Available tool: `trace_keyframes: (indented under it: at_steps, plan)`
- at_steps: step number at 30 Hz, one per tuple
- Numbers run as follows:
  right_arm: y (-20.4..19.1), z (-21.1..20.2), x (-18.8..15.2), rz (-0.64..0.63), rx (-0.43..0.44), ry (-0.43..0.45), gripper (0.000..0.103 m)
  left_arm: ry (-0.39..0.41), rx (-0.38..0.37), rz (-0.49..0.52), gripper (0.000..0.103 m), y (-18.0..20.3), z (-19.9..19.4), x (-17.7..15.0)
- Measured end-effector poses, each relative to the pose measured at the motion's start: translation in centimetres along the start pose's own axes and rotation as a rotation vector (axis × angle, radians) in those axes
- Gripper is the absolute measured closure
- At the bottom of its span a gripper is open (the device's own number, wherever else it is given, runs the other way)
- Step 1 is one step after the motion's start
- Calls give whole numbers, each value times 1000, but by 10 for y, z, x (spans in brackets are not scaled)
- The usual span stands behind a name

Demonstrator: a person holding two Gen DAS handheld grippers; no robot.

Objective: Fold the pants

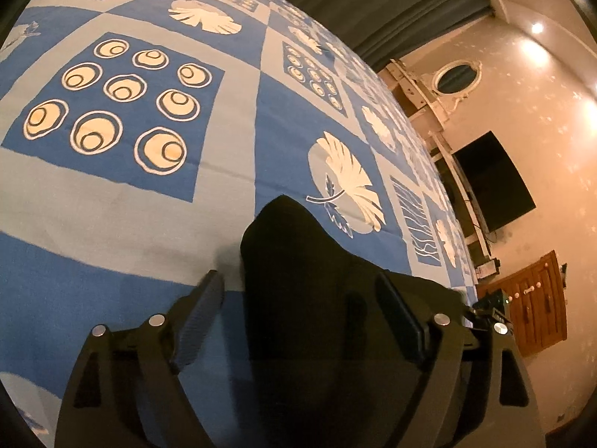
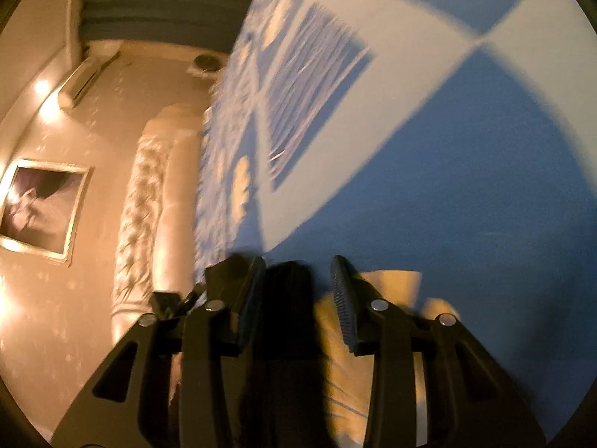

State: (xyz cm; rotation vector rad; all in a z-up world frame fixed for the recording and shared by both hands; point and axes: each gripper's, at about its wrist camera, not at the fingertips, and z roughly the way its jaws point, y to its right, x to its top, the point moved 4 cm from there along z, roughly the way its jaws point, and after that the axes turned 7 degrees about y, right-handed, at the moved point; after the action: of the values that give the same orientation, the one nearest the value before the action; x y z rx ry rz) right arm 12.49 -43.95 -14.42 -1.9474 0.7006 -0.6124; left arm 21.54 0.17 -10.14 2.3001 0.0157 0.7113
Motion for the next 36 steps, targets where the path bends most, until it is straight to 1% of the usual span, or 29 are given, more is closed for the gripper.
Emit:
trace_keyframes:
  at_steps: [2,4,6,7,9,12,14,17,20,24,29,31,35,36]
  plan:
    - [9,-17,0,14,-18,19,68,-13,23,-3,21,2,-3,-1]
    - [13,-31,-4,0,-48,31,64,-16,46,-5,21,2,-6,-1]
    - [13,-43,-9,-23,-69,42,53,-6,88,10,21,3,-13,-2]
    - [11,-49,-13,-37,-86,52,50,2,107,24,21,4,-17,-2]
    - [8,-57,-21,-60,-113,68,37,29,148,71,21,9,-30,-7]
    - [0,-67,-40,-126,-184,86,29,75,207,157,21,20,-52,-19]
    - [-3,-69,-53,-163,-218,89,26,100,241,212,21,29,-66,-31]
    - [-8,-74,-74,-210,-267,104,24,130,270,234,20,38,-83,-49]
    - [-9,-80,-89,-228,-302,113,20,159,295,207,17,42,-99,-68]
    - [-15,-85,-103,-266,-359,112,18,207,337,164,17,49,-121,-91]
    - [-19,-91,-120,-313,-434,118,14,224,397,187,17,59,-135,-109]
    - [-22,-92,-128,-354,-482,114,14,223,421,210,17,64,-139,-117]
    - [-28,-89,-141,-441,-561,101,13,225,428,224,17,74,-148,-134]
    - [-30,-87,-142,-452,-570,97,13,223,427,223,17,75,-149,-138]
